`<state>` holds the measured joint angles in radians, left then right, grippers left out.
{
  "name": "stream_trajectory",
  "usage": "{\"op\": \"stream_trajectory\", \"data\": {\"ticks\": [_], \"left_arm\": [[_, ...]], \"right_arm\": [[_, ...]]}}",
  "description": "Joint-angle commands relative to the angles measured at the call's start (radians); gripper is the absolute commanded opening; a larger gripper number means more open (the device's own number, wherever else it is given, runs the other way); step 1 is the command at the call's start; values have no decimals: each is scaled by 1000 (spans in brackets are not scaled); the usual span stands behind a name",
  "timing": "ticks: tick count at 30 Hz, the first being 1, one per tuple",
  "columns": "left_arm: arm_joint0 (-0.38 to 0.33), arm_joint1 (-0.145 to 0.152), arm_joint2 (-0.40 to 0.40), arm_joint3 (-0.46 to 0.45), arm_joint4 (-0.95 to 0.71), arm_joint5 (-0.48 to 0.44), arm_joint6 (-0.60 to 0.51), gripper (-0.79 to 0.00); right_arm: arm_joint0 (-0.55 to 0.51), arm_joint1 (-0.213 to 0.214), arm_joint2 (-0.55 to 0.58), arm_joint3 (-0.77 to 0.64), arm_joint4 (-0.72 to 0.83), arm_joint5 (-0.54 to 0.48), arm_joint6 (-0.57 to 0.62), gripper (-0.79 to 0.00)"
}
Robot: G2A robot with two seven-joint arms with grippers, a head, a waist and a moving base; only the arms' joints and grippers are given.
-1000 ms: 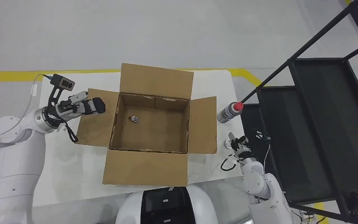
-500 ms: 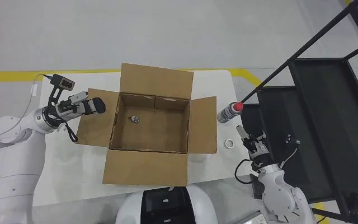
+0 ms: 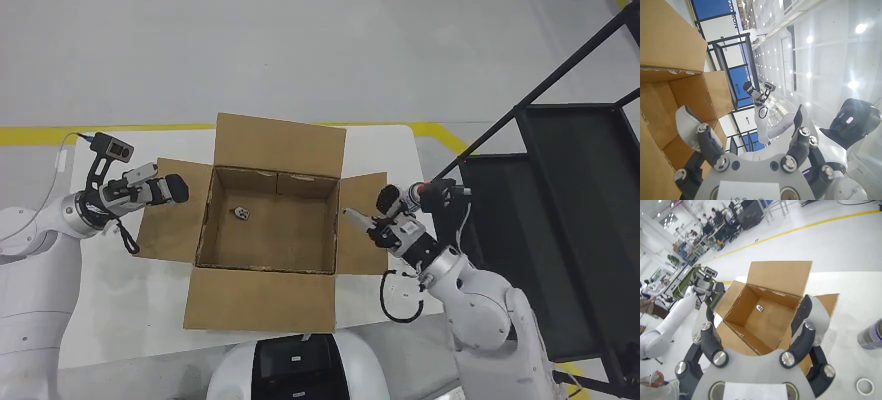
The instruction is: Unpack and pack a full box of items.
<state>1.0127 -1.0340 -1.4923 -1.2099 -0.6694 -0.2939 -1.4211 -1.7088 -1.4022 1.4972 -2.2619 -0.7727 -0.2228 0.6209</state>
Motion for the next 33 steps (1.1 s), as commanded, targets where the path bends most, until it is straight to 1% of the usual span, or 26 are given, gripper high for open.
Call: {"op": "stream_trajectory", "data": {"ticks": [1, 5, 8, 12, 16, 17, 20, 21, 33], "left_arm": [[0, 0, 0, 0, 0, 0, 0, 0], [0, 0, 0, 0, 0, 0, 0, 0], [0, 0, 0, 0, 0, 0, 0, 0], [0, 0, 0, 0, 0, 0, 0, 0], [0, 0, 0, 0, 0, 0, 0, 0], [0, 0, 0, 0, 0, 0, 0, 0], [0, 0, 0, 0, 0, 0, 0, 0], [0, 0, 0, 0, 0, 0, 0, 0], [0, 0, 0, 0, 0, 0, 0, 0]], "right_arm": [[79, -1, -90, 27, -51, 17, 51, 0], [229, -7, -252, 121, -175, 78, 139, 0], [355, -18, -354, 236, -267, 139, 190, 0], [506, -36, -447, 390, -287, 213, 263, 0], [619, -55, -511, 539, -273, 287, 354, 0], [640, -61, -523, 566, -255, 304, 358, 0], [683, -74, -554, 649, -194, 314, 354, 0], [687, -76, -556, 657, -190, 315, 352, 0], [687, -76, -556, 657, -190, 315, 352, 0]]}}
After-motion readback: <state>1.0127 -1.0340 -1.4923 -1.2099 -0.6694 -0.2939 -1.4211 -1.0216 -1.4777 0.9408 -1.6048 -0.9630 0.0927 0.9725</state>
